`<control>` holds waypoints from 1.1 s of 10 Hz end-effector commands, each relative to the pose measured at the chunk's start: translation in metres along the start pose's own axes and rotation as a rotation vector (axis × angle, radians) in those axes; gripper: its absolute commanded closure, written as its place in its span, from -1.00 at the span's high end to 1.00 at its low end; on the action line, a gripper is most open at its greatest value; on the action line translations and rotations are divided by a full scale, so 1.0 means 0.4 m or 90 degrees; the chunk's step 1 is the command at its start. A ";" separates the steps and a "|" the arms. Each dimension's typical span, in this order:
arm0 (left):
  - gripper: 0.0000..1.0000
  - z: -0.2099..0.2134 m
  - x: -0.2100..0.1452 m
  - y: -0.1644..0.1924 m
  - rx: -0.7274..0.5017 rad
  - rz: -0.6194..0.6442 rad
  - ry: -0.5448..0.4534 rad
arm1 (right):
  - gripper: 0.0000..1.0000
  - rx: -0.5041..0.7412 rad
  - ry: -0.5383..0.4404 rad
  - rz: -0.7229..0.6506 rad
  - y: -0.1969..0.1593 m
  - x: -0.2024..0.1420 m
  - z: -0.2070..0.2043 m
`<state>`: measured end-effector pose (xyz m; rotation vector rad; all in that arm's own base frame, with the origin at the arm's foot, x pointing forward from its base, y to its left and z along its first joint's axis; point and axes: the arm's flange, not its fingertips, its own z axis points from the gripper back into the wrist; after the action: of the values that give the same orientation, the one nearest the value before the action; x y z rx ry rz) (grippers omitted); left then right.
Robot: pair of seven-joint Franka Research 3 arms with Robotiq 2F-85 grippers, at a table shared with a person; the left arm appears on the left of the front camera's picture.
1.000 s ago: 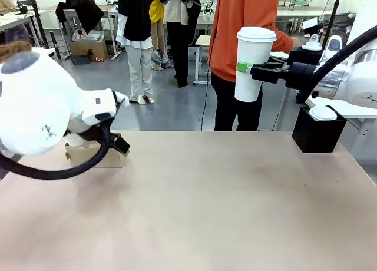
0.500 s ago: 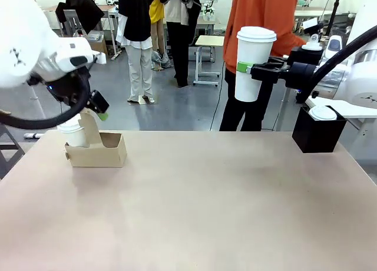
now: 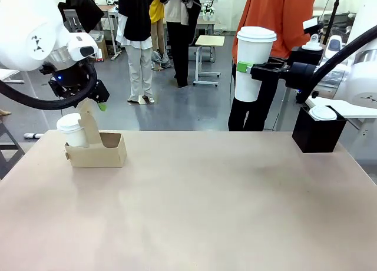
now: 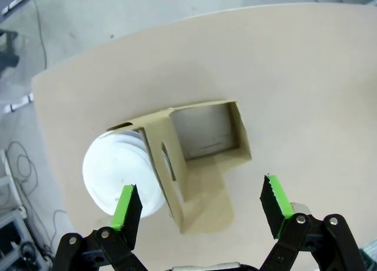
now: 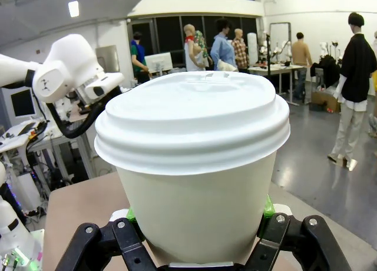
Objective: Pour a drink into a cup and package it in a carrier.
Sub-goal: Position the Cup Carrier in the center of the table.
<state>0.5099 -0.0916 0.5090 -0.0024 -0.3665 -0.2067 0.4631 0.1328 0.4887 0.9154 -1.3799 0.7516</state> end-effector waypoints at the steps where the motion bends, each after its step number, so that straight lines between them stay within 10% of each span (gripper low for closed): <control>1: 1.00 -0.016 0.036 -0.002 0.044 0.032 0.022 | 0.60 0.004 -0.007 0.000 0.006 0.009 -0.001; 3: 1.00 -0.039 0.049 0.004 0.065 0.049 0.025 | 0.60 0.004 -0.007 0.000 0.006 0.009 -0.001; 7: -1.00 -0.046 0.057 0.014 0.083 0.063 0.019 | 0.60 0.004 -0.007 0.000 0.006 0.009 -0.001; 11: -1.00 -0.041 0.050 0.008 0.090 0.075 0.021 | 0.60 0.004 -0.007 0.000 0.006 0.009 -0.001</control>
<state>0.5364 -0.0902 0.4984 0.0773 -0.3520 -0.0940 0.4631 0.1327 0.4887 0.9154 -1.3800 0.7515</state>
